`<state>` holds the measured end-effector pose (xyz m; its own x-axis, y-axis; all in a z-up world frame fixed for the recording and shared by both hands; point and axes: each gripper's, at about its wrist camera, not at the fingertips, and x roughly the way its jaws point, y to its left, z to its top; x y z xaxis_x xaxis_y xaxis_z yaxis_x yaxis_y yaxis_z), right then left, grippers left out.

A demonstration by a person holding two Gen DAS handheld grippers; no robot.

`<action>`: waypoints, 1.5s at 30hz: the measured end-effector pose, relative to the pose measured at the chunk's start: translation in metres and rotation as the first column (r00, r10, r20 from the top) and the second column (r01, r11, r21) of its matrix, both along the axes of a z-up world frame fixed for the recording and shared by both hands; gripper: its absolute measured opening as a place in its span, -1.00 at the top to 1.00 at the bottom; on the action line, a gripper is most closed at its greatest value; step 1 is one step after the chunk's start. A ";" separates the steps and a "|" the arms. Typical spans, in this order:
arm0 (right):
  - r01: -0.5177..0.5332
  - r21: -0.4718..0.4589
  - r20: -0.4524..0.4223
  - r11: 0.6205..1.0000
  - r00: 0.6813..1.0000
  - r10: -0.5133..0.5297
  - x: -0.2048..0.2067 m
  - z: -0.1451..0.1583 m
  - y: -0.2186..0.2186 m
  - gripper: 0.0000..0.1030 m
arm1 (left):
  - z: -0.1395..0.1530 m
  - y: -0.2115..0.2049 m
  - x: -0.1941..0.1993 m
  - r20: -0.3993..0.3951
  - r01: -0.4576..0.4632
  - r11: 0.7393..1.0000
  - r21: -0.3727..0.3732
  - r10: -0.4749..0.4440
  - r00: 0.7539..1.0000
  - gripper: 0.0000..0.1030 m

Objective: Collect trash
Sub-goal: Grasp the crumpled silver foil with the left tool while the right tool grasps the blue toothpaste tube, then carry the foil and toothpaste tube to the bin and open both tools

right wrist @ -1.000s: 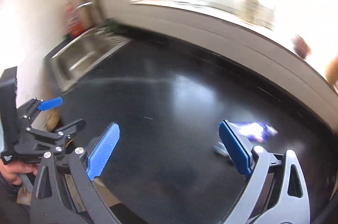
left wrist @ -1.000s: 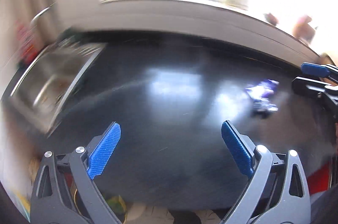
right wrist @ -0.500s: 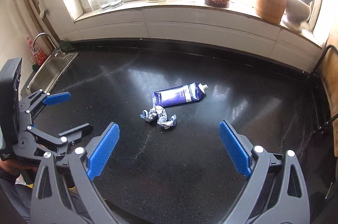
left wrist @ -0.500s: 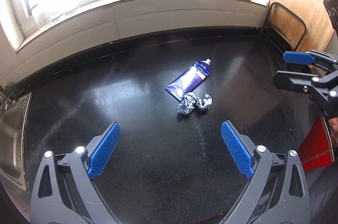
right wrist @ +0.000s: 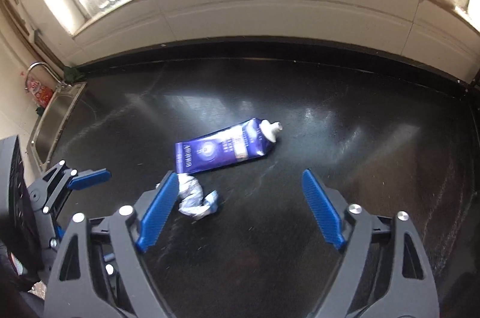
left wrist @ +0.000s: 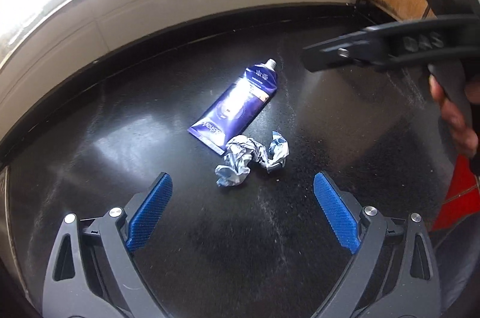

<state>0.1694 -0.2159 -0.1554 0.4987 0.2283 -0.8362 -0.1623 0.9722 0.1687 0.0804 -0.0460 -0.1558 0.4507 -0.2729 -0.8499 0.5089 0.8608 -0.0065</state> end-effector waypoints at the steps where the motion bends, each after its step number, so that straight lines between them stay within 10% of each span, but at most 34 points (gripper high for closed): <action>1: 0.001 -0.001 -0.009 1.000 1.000 -0.001 0.008 -0.006 -0.002 -0.48 | -0.008 -0.002 0.005 -0.007 0.004 1.000 0.001 -0.004 1.000 -0.80; 10: -0.038 0.012 -0.108 0.999 0.993 0.039 0.076 -0.064 -0.007 -0.32 | -0.045 -0.014 0.038 -0.098 -0.013 1.000 -0.023 0.010 0.995 -0.47; 15: -0.076 0.041 -0.104 0.996 0.991 0.080 0.085 -0.069 -0.005 -0.02 | -0.052 -0.023 0.044 -0.145 -0.005 0.999 -0.045 -0.001 0.989 -0.06; 17: -0.088 0.071 -0.112 0.994 0.989 0.095 0.090 -0.071 -0.004 0.43 | -0.052 -0.026 0.044 -0.158 -0.008 0.999 -0.053 -0.001 0.987 0.06; 22: -0.088 0.103 -0.118 0.991 0.988 0.100 0.092 -0.068 -0.006 0.45 | -0.049 -0.026 0.047 -0.186 -0.040 0.996 -0.085 0.023 0.982 0.42; 45: -0.044 0.075 0.074 0.996 0.997 0.039 0.019 0.032 -0.020 0.45 | 0.033 -0.001 0.011 -0.041 -0.157 0.982 -0.102 0.153 0.987 0.44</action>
<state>0.1886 -0.2358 -0.1231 0.5459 0.3120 -0.7776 -0.2166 0.9491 0.2287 0.0911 -0.0468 -0.1231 0.4667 -0.2898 -0.8356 0.3672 0.9230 -0.1150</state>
